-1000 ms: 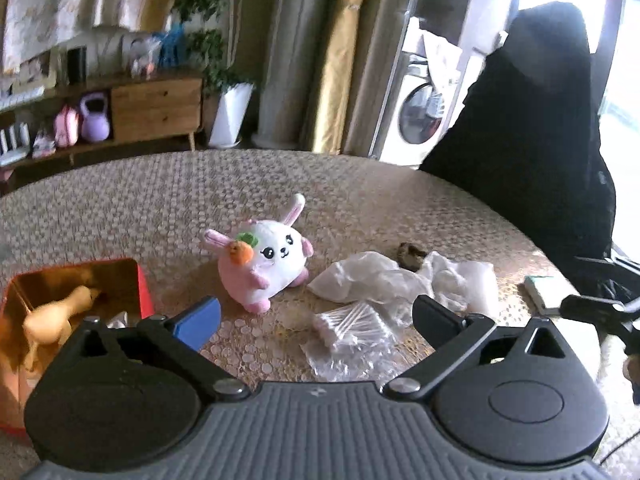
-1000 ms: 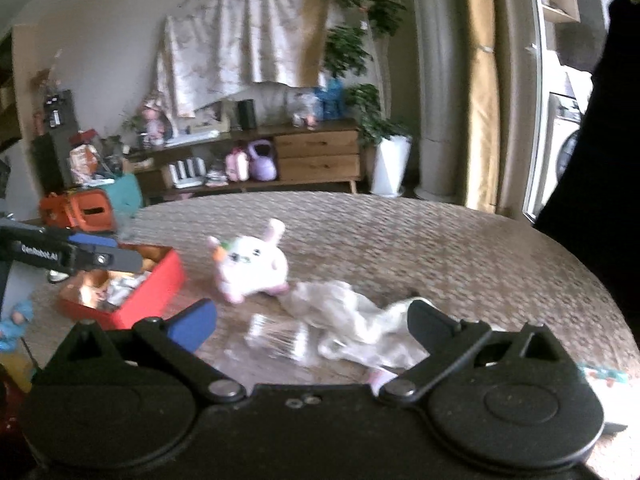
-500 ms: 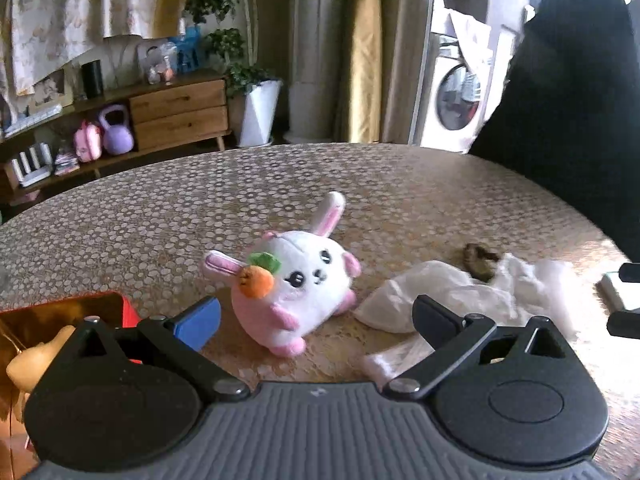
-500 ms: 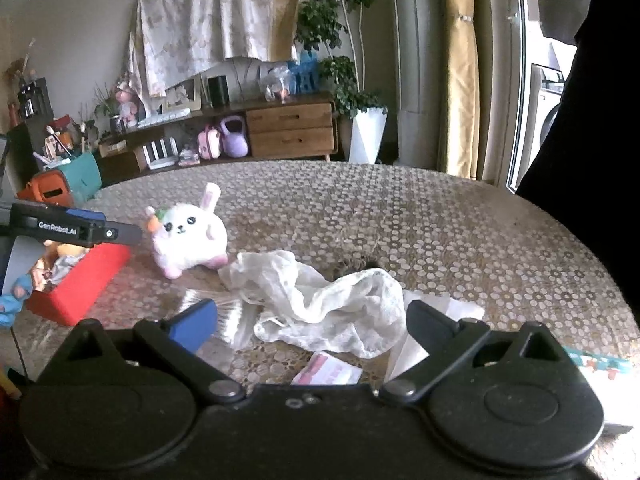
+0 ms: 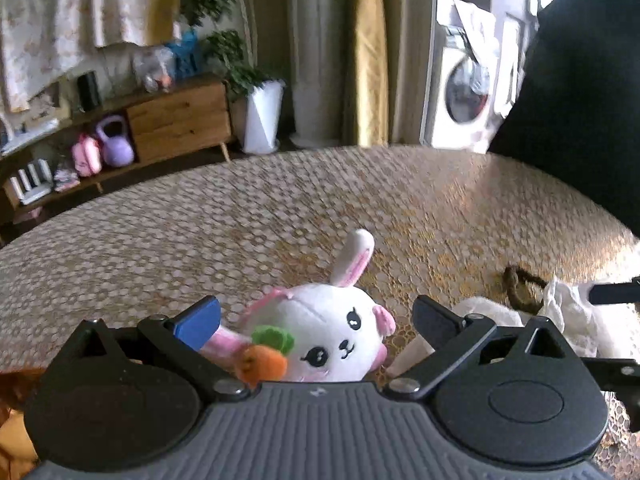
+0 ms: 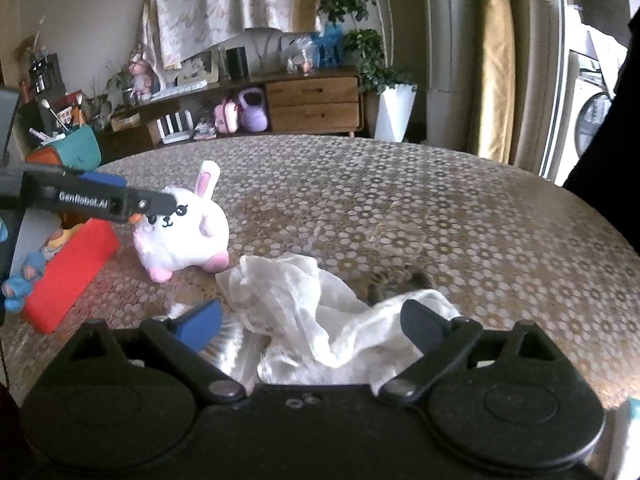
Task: Organize soft objects
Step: 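Grasp the cotton-swab bag with the left tool while the right tool grasps the white cloth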
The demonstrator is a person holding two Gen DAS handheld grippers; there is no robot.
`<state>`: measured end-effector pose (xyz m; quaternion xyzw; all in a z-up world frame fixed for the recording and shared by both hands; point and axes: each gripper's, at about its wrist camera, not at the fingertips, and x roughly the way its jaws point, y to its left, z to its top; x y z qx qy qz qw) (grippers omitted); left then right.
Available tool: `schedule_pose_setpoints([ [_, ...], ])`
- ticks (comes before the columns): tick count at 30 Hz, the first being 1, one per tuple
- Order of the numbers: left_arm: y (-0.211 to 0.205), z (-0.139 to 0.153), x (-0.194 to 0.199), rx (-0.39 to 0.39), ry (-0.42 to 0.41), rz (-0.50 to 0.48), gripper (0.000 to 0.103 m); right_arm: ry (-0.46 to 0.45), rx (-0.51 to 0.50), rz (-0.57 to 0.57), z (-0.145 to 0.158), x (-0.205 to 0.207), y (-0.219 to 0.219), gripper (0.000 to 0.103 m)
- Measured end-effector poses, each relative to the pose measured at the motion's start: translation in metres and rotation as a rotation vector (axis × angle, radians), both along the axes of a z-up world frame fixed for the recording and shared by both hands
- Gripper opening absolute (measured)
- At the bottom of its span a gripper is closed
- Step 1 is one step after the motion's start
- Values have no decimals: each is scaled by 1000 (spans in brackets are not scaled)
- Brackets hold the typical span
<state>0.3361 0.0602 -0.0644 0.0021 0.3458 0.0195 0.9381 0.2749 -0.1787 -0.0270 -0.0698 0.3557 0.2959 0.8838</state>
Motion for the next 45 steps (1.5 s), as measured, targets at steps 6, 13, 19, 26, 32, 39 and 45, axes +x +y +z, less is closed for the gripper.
schedule_pose_setpoints([
  [6,-1,-15,14,27,36,-10,103,33,-24,11,-19,18,19,88],
  [13,-6,0,-8,46,-24,-13,103,59,-9,-3,-27,23,22,85],
  [19,-26,4,-45,-36,-26,-86,103,72,-24,-19,-31,27,16,80],
  [26,-63,-39,-54,-13,79,-222,103,89,-37,-18,-39,30,18,75],
  [32,-74,-61,-48,9,109,-256,102,112,-42,-33,-45,35,16,68],
  [39,-74,-65,-48,-5,107,-275,99,107,-56,-39,-47,36,17,65],
  [45,-78,-66,-50,-6,104,-306,80,69,-112,-45,-49,33,23,54],
])
